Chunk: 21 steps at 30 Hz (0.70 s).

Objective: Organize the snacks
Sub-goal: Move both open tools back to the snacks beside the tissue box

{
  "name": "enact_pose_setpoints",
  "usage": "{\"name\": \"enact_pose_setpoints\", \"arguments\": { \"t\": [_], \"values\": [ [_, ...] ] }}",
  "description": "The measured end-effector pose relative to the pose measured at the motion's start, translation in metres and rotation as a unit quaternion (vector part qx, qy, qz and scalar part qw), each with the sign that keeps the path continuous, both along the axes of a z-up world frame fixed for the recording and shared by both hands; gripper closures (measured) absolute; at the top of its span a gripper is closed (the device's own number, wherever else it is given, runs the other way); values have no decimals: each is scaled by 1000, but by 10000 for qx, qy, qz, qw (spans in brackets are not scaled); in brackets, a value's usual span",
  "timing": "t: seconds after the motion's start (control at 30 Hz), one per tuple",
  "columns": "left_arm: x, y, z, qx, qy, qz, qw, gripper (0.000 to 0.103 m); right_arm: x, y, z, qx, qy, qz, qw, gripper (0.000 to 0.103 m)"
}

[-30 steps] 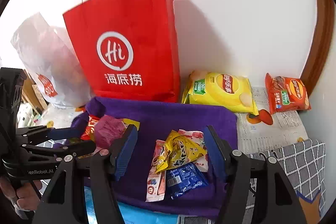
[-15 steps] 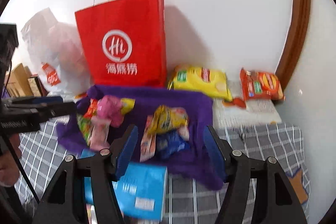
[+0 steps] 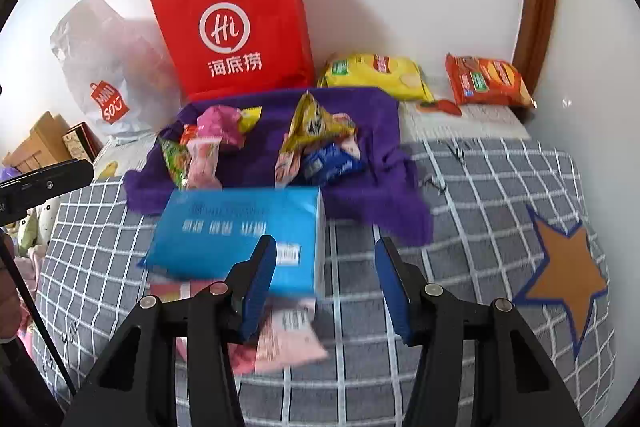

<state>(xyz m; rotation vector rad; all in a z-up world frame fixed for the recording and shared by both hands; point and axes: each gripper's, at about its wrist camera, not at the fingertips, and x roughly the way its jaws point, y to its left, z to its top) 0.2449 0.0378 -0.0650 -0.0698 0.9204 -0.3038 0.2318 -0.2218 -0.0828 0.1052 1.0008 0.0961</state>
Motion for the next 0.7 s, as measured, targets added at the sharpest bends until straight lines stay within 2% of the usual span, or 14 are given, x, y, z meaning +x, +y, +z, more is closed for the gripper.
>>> {"name": "enact_pose_setpoints", "arguments": {
  "t": [0.13, 0.33, 0.47, 0.57, 0.7],
  "values": [
    [-11, 4, -4, -10, 39, 52, 10000, 40, -16, -1, -8, 38, 66, -62, 10000, 51],
    [-26, 9, -9, -42, 93, 100, 9999, 40, -31, 10, -25, 178, 250, 183, 9994, 51],
    [-31, 10, -9, 2, 92, 134, 9999, 40, -25, 20, -35, 193, 386, 314, 9986, 50],
    [-34, 14, -10, 30, 101, 156, 9998, 40, -18, 30, -46, 24, 429, 457, 9980, 50],
    [-35, 21, -14, 62, 157, 259, 9995, 40, -7, 36, -71, -146, 830, 593, 9947, 51]
  ]
}}
